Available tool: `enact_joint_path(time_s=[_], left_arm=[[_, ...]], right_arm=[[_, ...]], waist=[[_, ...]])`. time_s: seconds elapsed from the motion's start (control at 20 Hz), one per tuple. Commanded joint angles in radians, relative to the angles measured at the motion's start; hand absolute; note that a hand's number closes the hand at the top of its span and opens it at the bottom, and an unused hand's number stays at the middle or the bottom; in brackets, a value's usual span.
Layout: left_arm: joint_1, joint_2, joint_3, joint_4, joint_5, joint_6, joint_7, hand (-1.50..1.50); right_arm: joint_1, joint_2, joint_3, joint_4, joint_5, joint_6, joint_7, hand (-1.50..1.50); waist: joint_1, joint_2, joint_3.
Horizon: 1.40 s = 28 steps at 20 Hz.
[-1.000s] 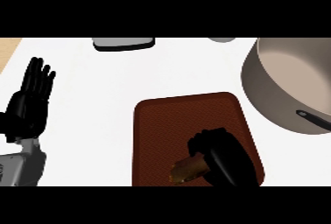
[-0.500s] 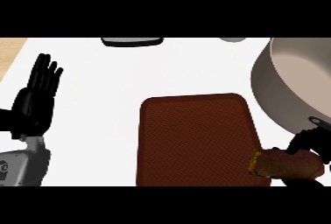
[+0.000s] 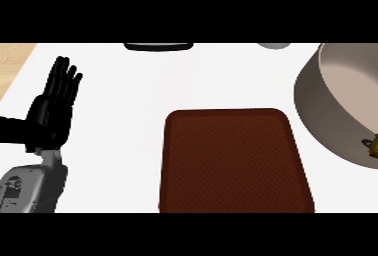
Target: Pick the sweet potato from the tray and place it in the pot
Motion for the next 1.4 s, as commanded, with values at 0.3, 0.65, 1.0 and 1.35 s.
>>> enact_joint_path(time_s=[0.3,0.65,1.0,1.35], left_arm=[[-0.038,-0.008,0.004,0.036,-0.007,-0.021,-0.01,0.0],[-0.059,-0.023,0.008,0.061,-0.019,-0.015,-0.013,0.0],[-0.038,0.001,0.004,-0.036,-0.006,-0.032,0.061,0.0],[-0.062,-0.038,-0.012,0.029,-0.037,-0.009,0.009,0.0]], right_arm=[[-0.301,-0.126,-0.09,0.731,-0.035,-0.017,-0.392,1.5],[-0.539,-0.094,-0.011,1.113,0.096,-0.165,-0.531,1.5],[-0.672,-0.176,0.011,1.411,0.174,-0.126,-0.58,1.5],[-0.705,-0.132,0.034,1.53,0.171,0.046,-0.644,-1.5]], waist=[[0.022,0.005,0.001],[0.029,0.007,0.001],[0.054,0.011,0.002],[0.042,0.014,0.003]])
